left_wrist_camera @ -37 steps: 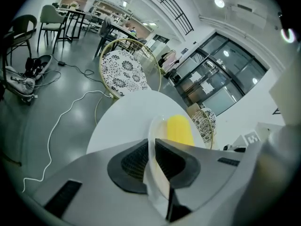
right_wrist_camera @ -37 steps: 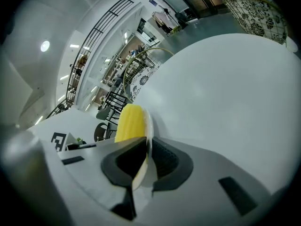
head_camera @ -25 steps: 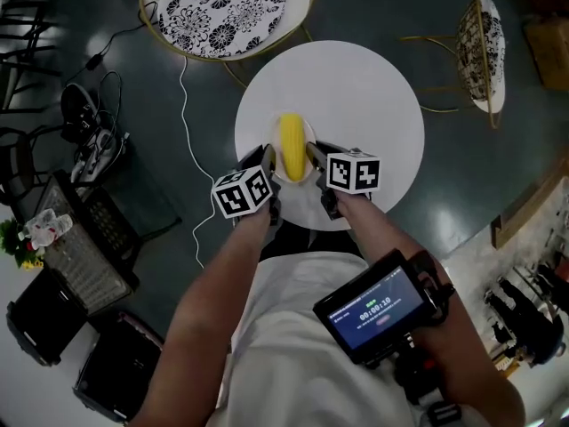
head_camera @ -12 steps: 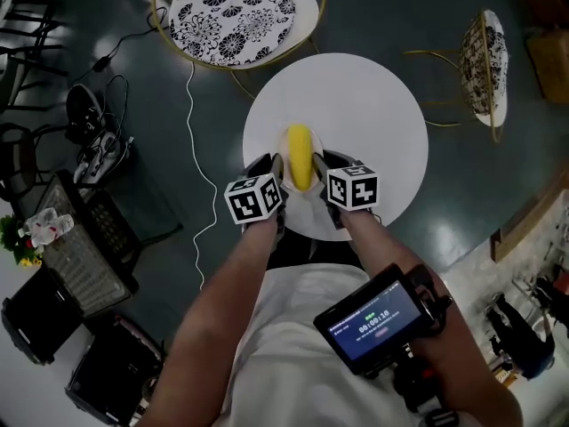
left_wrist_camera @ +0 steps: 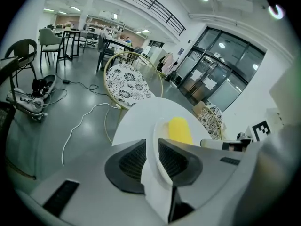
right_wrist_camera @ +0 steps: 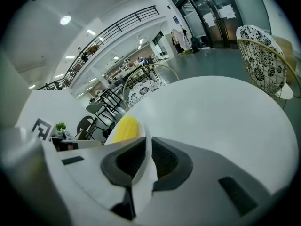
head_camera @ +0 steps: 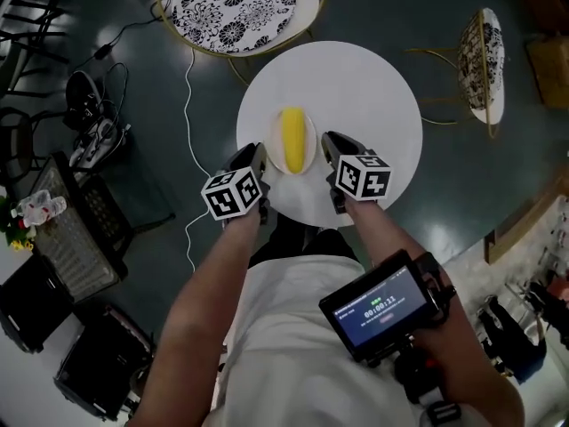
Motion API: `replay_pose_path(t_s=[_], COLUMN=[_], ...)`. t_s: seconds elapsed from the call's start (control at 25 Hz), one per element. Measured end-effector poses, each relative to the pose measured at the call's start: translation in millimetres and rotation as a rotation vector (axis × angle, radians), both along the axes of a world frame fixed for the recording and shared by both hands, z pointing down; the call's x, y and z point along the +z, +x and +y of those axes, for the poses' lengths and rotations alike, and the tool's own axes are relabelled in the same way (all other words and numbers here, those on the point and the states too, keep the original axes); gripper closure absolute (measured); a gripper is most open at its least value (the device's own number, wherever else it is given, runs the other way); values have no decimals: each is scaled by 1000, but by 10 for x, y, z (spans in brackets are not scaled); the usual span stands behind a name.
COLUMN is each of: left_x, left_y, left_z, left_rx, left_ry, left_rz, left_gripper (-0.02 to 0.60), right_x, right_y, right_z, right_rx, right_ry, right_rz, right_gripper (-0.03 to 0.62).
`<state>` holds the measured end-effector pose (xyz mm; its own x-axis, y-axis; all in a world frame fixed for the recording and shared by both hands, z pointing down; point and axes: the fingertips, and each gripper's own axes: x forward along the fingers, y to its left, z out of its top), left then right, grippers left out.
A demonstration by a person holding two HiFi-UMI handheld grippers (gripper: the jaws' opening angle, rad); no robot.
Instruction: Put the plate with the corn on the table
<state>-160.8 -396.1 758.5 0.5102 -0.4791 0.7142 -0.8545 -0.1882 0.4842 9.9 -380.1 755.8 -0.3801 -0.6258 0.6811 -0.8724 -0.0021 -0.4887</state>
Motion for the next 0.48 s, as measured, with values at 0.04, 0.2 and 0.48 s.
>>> replay_pose_path(t_s=[0.04, 0.2, 0.48], left_x=[-41, -212, -647], left_y=[-9, 12, 263], left_z=[28, 222, 715], left_rx=[0, 13, 37], left_ry=[10, 49, 131], left_rz=[6, 15, 87], left_gripper=[500, 510, 575], right_x=[-34, -186, -594], right_y=[-1, -20, -126], right_z=[21, 170, 537], right_rx=[-10, -51, -145], right_ry=[8, 37, 111], right_rz=[0, -14, -126], right_gripper=[549, 588, 588])
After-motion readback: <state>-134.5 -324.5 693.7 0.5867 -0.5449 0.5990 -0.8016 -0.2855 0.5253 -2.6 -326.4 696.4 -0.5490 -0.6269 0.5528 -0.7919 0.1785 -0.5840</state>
